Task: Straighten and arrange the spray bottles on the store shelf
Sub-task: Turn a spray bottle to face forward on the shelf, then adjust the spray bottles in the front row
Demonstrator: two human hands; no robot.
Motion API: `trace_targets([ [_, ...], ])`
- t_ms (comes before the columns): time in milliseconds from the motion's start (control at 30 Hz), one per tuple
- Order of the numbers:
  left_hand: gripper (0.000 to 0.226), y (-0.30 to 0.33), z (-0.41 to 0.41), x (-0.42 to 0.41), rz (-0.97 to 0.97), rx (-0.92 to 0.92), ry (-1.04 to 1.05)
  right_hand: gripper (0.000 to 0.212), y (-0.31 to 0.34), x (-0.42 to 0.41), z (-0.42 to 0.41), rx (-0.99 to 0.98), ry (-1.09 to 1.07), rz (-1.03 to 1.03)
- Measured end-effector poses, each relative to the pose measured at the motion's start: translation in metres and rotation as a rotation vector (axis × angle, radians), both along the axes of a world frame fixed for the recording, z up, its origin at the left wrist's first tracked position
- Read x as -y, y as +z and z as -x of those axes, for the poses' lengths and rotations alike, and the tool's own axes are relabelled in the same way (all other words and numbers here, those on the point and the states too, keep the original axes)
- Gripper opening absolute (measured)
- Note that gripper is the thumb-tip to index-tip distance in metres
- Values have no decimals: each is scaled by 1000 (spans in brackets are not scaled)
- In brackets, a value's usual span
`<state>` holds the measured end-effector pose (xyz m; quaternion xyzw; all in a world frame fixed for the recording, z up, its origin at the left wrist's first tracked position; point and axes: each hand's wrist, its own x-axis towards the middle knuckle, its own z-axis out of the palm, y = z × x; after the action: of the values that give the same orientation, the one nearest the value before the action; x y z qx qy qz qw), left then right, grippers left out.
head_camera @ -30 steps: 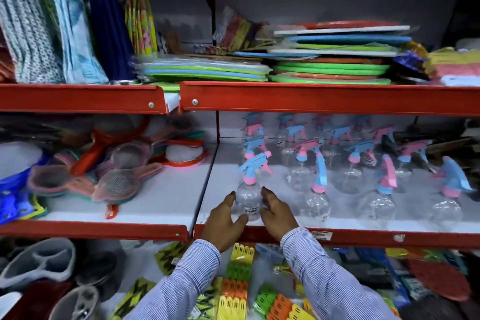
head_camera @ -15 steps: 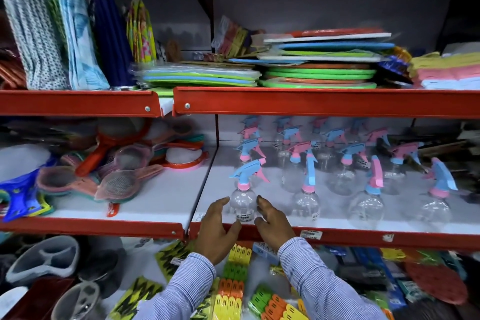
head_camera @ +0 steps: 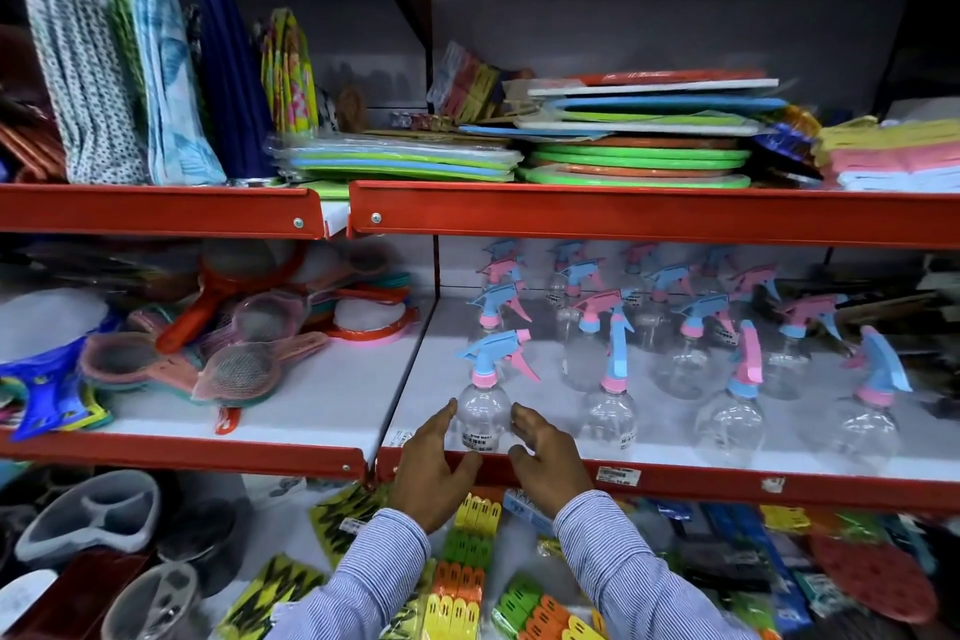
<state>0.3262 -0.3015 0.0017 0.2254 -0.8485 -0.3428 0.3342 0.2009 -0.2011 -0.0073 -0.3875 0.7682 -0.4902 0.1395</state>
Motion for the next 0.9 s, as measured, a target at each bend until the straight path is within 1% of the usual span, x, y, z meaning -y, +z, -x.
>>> trace_targets([
  [100,60,-3,-2,0,-2,10,0,58,-1,0,1,-8,-4,-6],
  [200,68,-12,-3,3,-1,-17,60,57,-5,-9,1,-23,-72,56],
  [233,65,-14,-4,2,27,-56,76,55,-5,-15,1,-40,-108,93],
  [300,53,-13,-3,-2,78,-147,81,50,-7,-28,0,-63,-194,181],
  [400,40,-10,6,-15,140,-257,46,45,-8,-55,5,-92,-379,301],
  [533,33,-12,27,-43,158,-267,-41,29,-11,-87,20,-147,-603,387],
  [600,35,-11,40,-58,128,-248,-69,30,-10,-96,32,-132,-656,445],
  [667,42,-10,56,-71,85,-228,-62,32,-5,-100,48,-100,-631,456],
  [733,48,-9,69,-83,29,-206,-44,33,-1,-100,67,-23,-534,394],
  [833,53,-9,87,-101,-24,-169,-4,43,8,-98,91,102,-290,268],
  [900,52,-9,96,-107,-61,-147,27,48,13,-93,101,169,-142,174],
])
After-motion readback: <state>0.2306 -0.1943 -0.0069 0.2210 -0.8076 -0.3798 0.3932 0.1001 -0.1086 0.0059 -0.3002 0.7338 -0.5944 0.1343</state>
